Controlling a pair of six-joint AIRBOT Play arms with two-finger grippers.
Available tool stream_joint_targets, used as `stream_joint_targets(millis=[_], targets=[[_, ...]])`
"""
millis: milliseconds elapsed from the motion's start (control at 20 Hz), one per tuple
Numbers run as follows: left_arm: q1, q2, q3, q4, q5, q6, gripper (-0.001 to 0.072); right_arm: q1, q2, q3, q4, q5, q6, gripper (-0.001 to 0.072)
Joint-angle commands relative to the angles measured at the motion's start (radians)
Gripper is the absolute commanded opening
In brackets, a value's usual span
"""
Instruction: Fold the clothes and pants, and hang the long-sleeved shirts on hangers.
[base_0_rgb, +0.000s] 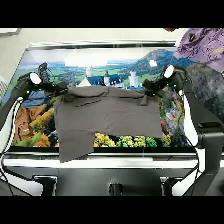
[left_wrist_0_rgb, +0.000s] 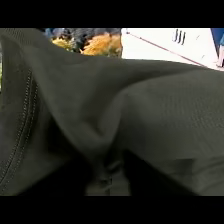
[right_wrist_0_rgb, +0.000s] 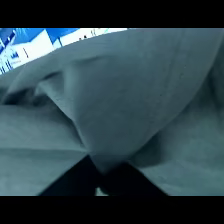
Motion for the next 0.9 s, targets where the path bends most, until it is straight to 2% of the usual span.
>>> stream_joint_targets(millis=[0,50,100,200,250,300,400,500,650,850], targets=[[0.013,-0.016,0.027,-0.001,-0.056,0.002,0.0433,-0.004,0.003,0.001,0.009,-0.005,-0.033,0.0223],[0.026,-0.010,0.045,-0.001,-0.096,0.004,0.0441,-0.012,0.031,0.001,0.012,0.006,-0.094,0.0346],[0.046,0.004,0.061,-0.001,-0.139,0.013,0.0440,-0.026,0.063,0.001,0.012,0.026,-0.152,0.0428],[0.098,0.050,0.069,0.000,-0.234,0.070,0.0441,-0.082,0.141,0.001,0.004,0.094,-0.269,0.0492],[0.131,0.079,0.067,-0.001,-0.294,0.100,0.0441,-0.119,0.180,0.001,-0.005,0.145,-0.342,0.0492],[0.168,0.109,0.056,-0.006,-0.327,0.094,0.0440,-0.159,0.214,0.000,-0.018,0.203,-0.402,0.0491],[0.247,0.200,-0.014,-0.018,-0.335,0.087,0.0441,-0.259,0.296,-0.065,-0.009,0.283,-0.497,0.0484],[0.332,0.301,-0.140,-0.053,-0.335,0.088,0.0441,-0.377,0.423,-0.263,0.045,0.252,-0.558,0.0483],[0.420,0.421,-0.355,-0.103,-0.323,0.087,0.0441,-0.525,0.632,-0.679,0.140,0.182,-0.629,0.0486],[0.454,0.464,-0.496,-0.102,-0.332,0.087,0.0440,-0.578,0.736,-0.996,0.253,0.109,-0.690,0.0489]])
